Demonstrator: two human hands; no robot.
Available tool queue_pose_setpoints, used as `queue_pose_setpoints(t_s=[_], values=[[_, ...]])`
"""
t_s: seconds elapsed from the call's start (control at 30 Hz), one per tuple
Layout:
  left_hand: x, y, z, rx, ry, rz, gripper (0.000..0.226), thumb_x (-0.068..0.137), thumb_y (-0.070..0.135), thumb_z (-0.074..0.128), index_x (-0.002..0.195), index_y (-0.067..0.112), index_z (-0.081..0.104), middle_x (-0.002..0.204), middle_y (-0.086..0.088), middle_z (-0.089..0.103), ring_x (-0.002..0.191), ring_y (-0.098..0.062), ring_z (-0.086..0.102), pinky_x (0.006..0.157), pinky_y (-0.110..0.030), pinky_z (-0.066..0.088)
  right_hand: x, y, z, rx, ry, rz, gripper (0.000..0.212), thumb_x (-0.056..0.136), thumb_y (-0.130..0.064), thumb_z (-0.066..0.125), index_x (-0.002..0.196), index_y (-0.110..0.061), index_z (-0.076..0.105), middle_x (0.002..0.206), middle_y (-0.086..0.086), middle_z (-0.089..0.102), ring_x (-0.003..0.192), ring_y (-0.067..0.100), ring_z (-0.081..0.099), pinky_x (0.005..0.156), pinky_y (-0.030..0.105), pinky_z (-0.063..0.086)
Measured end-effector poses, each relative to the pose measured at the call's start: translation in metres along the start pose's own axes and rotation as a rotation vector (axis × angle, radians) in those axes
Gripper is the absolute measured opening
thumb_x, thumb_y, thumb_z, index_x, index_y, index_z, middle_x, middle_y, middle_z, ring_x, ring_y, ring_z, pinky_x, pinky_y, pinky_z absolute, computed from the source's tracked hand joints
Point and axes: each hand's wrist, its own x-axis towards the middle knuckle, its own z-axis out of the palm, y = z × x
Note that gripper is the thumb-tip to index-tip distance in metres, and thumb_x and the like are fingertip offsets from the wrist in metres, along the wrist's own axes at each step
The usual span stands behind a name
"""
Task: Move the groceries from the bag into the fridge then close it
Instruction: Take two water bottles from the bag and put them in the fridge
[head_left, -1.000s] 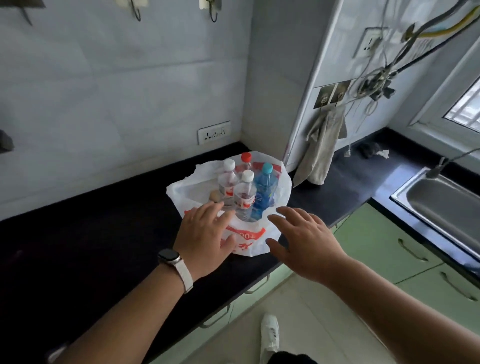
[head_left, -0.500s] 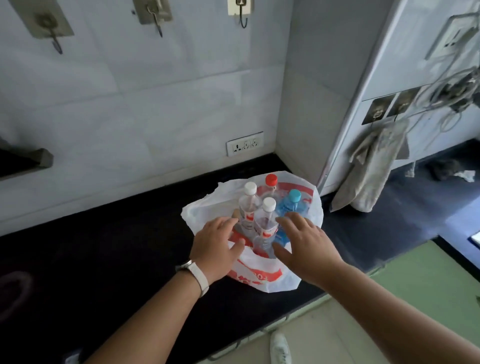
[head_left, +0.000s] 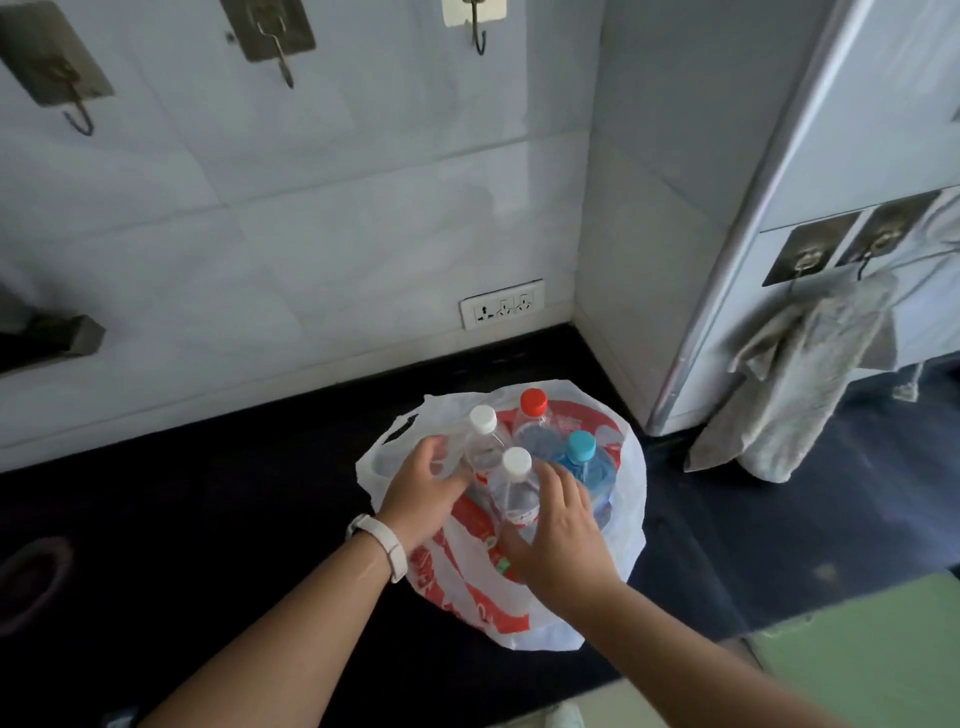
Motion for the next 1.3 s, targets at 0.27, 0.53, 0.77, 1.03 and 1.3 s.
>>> queue_pose_setpoints(t_s=[0.27, 0.53, 0.77, 1.03, 1.3], values=[[0.035, 0.001, 0.002, 0.122, -0.121, 0.062, 0.061, 0.085, 0.043, 0.070, 0.138, 0.036, 0.041, 0.135, 0.011, 0.050, 0.123, -0.012, 0.049, 0.100, -0.037, 0.045, 0.006, 0.000, 0.026, -0.009, 0.009, 0.054, 0.081, 0.087, -0.054, 0.059, 0.150, -0.032, 0.012, 0.156, -0.011, 0.023, 0.144, 0.011, 0.023, 0.118, 0.032, 0.018], [0.063, -0.007, -0.001, 0.060, -0.297, 0.000, 0.067, 0.068, 0.057, 0.078, 0.127, 0.041, 0.052, 0.117, 0.013, 0.065, 0.106, -0.005, 0.061, 0.088, -0.032, 0.054, 0.014, -0.010, 0.041, 0.117, -0.017, 0.200, 0.086, 0.086, -0.056, 0.062, 0.150, -0.031, 0.011, 0.146, -0.010, 0.043, 0.125, 0.009, 0.052, 0.096, 0.029, 0.050], [0.076, -0.013, 0.003, 0.011, -0.359, 0.036, 0.070, 0.064, 0.056, 0.080, 0.126, 0.039, 0.052, 0.115, 0.013, 0.066, 0.106, -0.006, 0.062, 0.092, -0.035, 0.053, 0.023, -0.002, 0.055, 0.249, -0.050, 0.404, 0.074, 0.075, -0.070, 0.064, 0.131, -0.039, 0.028, 0.117, -0.014, 0.061, 0.095, 0.005, 0.062, 0.079, 0.028, 0.058], [0.082, -0.020, 0.019, -0.065, -0.359, 0.061, 0.068, 0.068, 0.046, 0.082, 0.128, 0.041, 0.049, 0.116, 0.013, 0.067, 0.107, -0.007, 0.063, 0.092, -0.035, 0.052, 0.013, 0.003, 0.060, 0.251, -0.047, 0.438, 0.065, 0.076, -0.058, 0.069, 0.127, -0.036, 0.034, 0.111, -0.014, 0.061, 0.094, 0.005, 0.061, 0.079, 0.024, 0.055], [0.056, -0.011, 0.011, -0.236, -0.235, 0.109, 0.047, 0.078, 0.029, 0.080, 0.118, 0.032, 0.058, 0.107, 0.010, 0.070, 0.098, -0.004, 0.066, 0.079, -0.021, 0.050, -0.006, 0.005, 0.057, 0.297, 0.026, 0.341, 0.057, 0.076, -0.059, 0.067, 0.116, -0.043, 0.031, 0.106, -0.017, 0.060, 0.091, 0.002, 0.061, 0.075, 0.019, 0.053]])
